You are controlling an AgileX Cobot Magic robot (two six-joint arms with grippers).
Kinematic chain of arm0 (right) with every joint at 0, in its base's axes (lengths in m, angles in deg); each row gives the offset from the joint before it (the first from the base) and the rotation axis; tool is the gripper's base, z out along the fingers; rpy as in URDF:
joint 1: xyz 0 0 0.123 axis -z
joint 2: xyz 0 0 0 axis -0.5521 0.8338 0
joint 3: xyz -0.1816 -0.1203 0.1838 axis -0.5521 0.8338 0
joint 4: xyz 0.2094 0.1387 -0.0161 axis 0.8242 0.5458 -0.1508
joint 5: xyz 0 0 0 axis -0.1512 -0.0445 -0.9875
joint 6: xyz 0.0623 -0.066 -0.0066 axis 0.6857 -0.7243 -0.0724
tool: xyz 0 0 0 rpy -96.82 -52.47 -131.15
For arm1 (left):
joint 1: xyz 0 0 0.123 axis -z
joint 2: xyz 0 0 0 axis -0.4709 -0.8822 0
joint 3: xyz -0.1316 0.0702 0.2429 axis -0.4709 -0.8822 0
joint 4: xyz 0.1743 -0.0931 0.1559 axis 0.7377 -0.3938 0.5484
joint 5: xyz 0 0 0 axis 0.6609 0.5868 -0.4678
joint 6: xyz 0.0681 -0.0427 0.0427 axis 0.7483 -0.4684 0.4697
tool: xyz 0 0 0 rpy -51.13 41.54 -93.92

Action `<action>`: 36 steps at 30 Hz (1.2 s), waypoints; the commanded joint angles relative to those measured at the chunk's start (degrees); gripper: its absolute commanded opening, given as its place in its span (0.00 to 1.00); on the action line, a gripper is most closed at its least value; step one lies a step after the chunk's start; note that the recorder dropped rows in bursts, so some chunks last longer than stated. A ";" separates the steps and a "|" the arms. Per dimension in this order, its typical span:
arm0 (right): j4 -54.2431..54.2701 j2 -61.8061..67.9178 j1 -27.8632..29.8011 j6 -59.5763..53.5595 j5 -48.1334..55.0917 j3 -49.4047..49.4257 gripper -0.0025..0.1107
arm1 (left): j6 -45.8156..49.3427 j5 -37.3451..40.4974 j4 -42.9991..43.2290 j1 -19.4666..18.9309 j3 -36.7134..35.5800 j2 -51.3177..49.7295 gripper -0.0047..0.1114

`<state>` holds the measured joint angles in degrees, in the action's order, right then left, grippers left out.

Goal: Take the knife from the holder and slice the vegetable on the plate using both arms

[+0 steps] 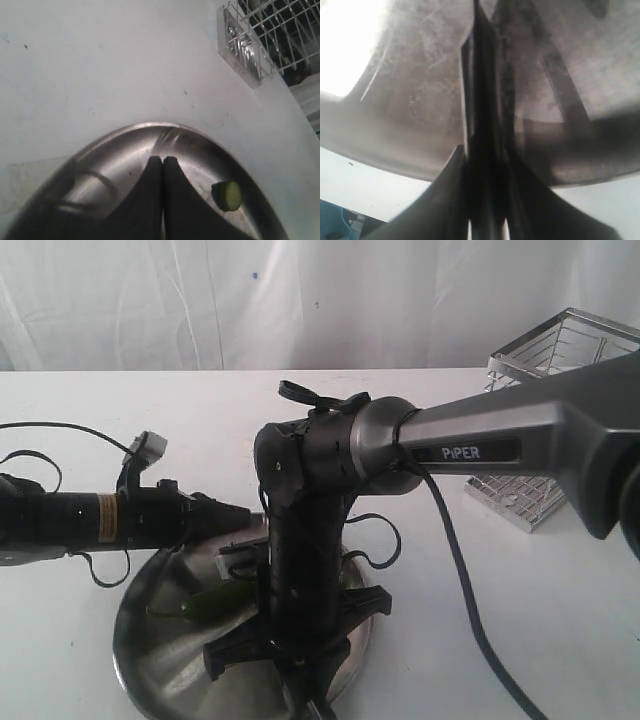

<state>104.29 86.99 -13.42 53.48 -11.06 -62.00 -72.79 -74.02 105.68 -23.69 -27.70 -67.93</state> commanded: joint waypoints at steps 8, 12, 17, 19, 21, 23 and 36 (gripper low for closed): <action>0.05 0.14 0.18 1.88 -7.14 0.20 0.02 | -10.48 22.94 16.51 8.35 0.09 -0.02 0.04; 1.11 0.14 0.18 1.88 -8.03 0.20 0.02 | -13.48 24.23 17.49 8.35 0.31 -0.02 0.04; 1.11 0.14 0.18 1.88 -7.82 0.20 0.02 | -12.71 17.84 14.11 7.56 2.80 -0.02 0.04; 1.11 0.14 0.18 1.88 -7.82 0.20 0.02 | -11.76 12.47 12.05 6.40 3.68 -0.02 0.04; 1.11 0.14 0.18 1.88 -7.82 0.20 0.02 | -11.76 7.05 9.03 4.44 4.57 -0.02 0.04; 1.11 0.14 0.18 1.88 -7.82 0.20 0.02 | -11.76 1.61 5.69 2.17 5.17 -0.02 0.04; 1.14 0.14 0.18 1.88 -8.11 0.20 0.02 | -9.47 -2.19 4.62 -5.36 0.08 3.04 0.04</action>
<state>105.35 87.33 -13.42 55.50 -18.02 -61.64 -84.11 -75.68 109.11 -29.44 -25.19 -65.79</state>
